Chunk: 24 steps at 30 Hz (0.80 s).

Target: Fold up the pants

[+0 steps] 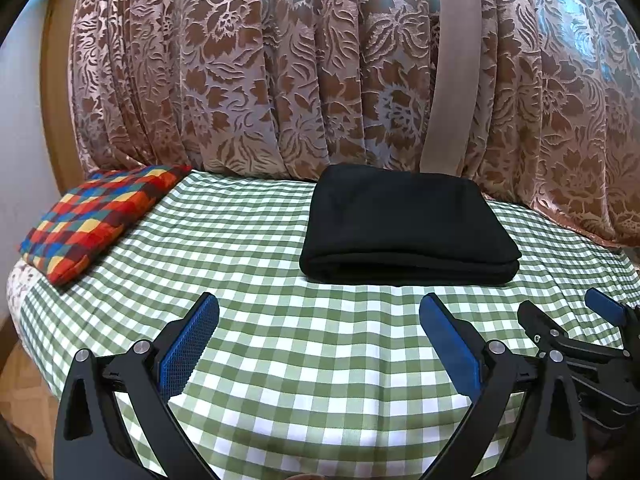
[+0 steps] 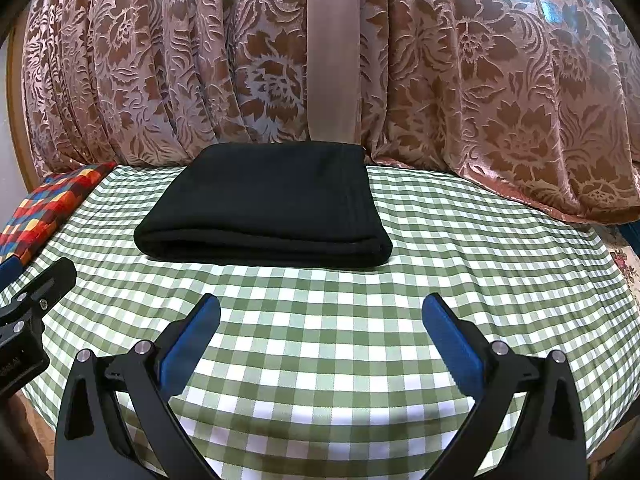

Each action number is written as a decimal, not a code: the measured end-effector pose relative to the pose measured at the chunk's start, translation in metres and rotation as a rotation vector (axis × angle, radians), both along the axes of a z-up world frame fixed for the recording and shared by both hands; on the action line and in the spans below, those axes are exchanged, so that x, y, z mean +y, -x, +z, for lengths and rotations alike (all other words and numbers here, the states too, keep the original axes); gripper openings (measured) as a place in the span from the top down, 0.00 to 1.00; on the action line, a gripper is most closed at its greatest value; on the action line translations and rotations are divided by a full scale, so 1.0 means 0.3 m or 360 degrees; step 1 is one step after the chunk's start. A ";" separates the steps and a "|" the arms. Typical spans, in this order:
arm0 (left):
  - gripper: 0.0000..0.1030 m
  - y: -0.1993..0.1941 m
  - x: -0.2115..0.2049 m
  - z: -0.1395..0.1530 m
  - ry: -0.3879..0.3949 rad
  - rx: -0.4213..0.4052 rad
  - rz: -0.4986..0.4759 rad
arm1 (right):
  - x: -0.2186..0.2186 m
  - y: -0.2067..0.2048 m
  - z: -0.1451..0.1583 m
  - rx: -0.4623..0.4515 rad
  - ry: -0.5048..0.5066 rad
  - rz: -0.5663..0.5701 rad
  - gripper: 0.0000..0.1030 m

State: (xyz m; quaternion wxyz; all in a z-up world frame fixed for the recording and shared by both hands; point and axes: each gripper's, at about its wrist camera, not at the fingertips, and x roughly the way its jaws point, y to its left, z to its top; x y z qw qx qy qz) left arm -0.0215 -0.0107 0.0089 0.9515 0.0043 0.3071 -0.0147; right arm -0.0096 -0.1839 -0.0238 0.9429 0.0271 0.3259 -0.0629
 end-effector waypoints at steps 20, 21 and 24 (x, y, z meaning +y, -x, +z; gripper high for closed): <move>0.04 -0.015 0.007 -0.009 0.0005 0.0028 -0.0012 | 0.003 -0.023 -0.027 0.0037 -0.0012 0.0008 0.02; 0.04 -0.017 0.005 -0.010 0.0001 0.0031 -0.0016 | 0.003 -0.024 -0.029 0.0038 -0.0013 0.0008 0.02; 0.04 -0.014 0.000 -0.009 -0.0019 0.0002 -0.0010 | 0.001 -0.031 -0.037 0.0050 -0.0014 0.0009 0.02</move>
